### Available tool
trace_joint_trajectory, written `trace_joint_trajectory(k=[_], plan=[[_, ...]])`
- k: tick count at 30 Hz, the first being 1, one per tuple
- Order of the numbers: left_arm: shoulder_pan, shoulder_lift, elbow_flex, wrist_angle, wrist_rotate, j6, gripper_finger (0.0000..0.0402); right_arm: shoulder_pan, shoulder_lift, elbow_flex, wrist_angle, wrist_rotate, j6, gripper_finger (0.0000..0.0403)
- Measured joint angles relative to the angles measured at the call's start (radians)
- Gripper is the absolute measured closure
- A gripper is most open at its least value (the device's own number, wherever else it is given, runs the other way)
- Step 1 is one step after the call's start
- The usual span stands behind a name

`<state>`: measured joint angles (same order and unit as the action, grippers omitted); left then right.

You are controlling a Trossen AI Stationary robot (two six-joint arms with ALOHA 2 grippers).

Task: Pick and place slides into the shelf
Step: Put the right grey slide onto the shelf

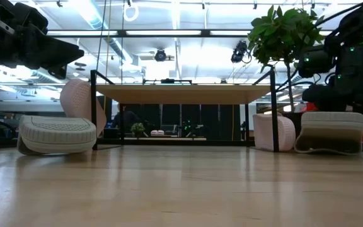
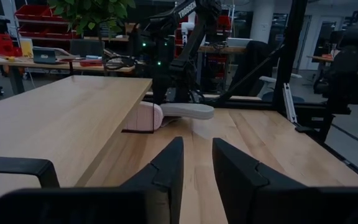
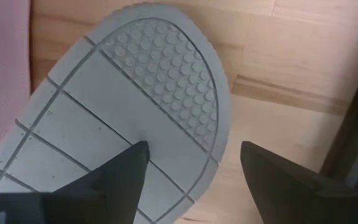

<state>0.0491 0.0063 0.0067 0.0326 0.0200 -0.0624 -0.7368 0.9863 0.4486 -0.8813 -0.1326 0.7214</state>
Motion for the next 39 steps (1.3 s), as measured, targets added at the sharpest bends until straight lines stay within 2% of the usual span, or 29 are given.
trace_joint_trajectory(k=[7, 15, 19, 25, 29, 39], plan=[[0.0, 0.0, 0.0, 0.0, 0.0, 0.0, 0.0308, 0.003, -0.01, -0.112, 0.126, -0.058, 0.132, 0.0136], [0.0, 0.0, 0.0, 0.0, 0.0, -0.001, 0.031, 0.014, -0.01, -0.122, 0.149, -0.02, 0.146, 0.0155], [0.0, 0.0, 0.0, 0.0, 0.0, -0.001, 0.0316, 0.015, -0.01, -0.123, 0.162, -0.005, 0.143, 0.0196], [0.0, 0.0, 0.0, 0.0, 0.0, -0.002, 0.0313, 0.019, -0.009, -0.125, 0.169, 0.034, 0.143, 0.0295], [0.0, 0.0, 0.0, 0.0, 0.0, -0.002, 0.031, 0.055, -0.024, -0.126, 0.164, 0.062, 0.153, 0.0342], [0.0, 0.0, 0.0, -0.001, 0.0, -0.003, 0.0321, 0.205, -0.119, -0.02, 0.012, 0.191, 0.243, 0.0357]])
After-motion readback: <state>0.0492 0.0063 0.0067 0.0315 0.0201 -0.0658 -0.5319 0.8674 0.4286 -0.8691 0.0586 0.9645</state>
